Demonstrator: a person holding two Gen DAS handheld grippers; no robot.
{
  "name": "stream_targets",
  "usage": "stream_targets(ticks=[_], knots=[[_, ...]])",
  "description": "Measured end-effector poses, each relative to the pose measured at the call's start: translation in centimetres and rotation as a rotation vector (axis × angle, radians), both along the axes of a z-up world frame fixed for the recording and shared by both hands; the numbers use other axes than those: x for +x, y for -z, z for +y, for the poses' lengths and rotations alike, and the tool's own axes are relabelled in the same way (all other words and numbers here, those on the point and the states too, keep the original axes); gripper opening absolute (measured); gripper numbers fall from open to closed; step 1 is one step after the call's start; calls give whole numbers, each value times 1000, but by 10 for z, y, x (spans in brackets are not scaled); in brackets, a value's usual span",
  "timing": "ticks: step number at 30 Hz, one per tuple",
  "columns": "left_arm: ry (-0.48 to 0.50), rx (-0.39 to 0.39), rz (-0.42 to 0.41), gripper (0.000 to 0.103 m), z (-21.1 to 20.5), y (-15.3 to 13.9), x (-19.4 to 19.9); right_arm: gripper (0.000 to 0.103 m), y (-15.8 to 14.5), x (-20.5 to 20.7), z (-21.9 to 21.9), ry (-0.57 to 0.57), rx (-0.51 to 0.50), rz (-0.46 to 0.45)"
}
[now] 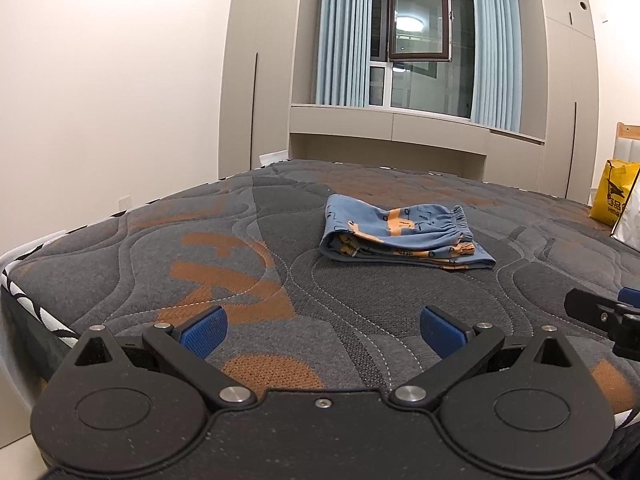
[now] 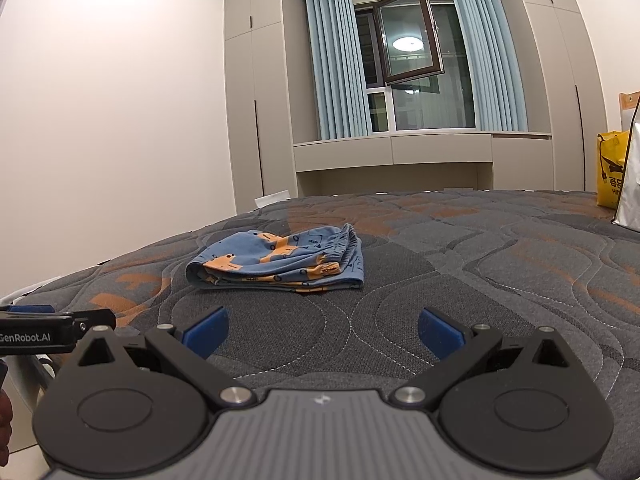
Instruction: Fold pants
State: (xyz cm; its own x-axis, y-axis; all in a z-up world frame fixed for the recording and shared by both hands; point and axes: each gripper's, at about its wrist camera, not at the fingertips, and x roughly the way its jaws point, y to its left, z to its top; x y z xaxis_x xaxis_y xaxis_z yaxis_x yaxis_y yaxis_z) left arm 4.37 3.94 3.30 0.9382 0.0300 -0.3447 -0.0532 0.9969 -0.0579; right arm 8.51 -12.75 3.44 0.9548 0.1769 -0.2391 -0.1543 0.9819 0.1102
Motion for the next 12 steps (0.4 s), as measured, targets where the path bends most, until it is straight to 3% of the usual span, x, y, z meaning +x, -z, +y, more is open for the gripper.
stream_targets(ticks=[12], knots=[[-35,-5,8,102,6,2,2,103,2,0,1,-1,2,3]])
